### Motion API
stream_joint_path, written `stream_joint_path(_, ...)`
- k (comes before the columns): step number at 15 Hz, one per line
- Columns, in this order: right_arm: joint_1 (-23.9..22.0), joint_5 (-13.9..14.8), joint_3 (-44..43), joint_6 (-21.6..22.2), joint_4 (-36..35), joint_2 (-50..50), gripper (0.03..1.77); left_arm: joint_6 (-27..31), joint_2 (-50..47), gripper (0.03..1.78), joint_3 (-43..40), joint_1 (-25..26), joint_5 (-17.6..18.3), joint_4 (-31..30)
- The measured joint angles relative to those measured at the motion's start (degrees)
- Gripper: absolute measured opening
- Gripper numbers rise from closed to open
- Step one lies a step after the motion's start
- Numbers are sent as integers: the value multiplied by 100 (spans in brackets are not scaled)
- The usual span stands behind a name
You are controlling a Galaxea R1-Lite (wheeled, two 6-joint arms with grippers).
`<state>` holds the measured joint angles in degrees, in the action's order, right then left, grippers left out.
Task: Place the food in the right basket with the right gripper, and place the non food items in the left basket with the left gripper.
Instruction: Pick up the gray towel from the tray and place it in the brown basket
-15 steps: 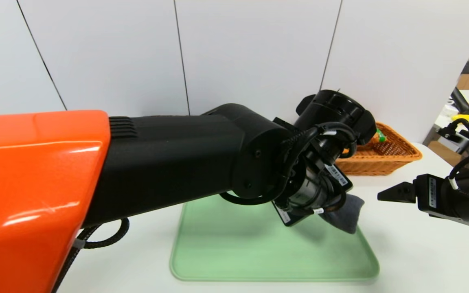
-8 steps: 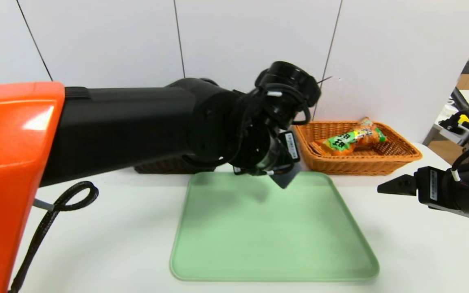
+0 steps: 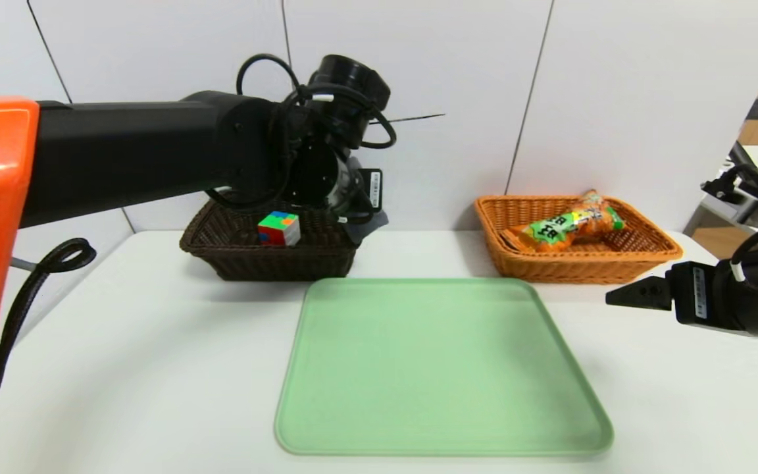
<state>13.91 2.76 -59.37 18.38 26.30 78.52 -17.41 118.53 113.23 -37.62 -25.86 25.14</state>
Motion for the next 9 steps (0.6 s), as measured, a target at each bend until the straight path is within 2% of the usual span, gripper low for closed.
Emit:
stream_joint_path(5,111,-4,-199,-551,-4,-38,170,510,-135,6,-5,271,-11,-138)
stream_joint_path(9,89,22,-422,-773,35,-21,170,739,-130,6,-66,638,-243,-105)
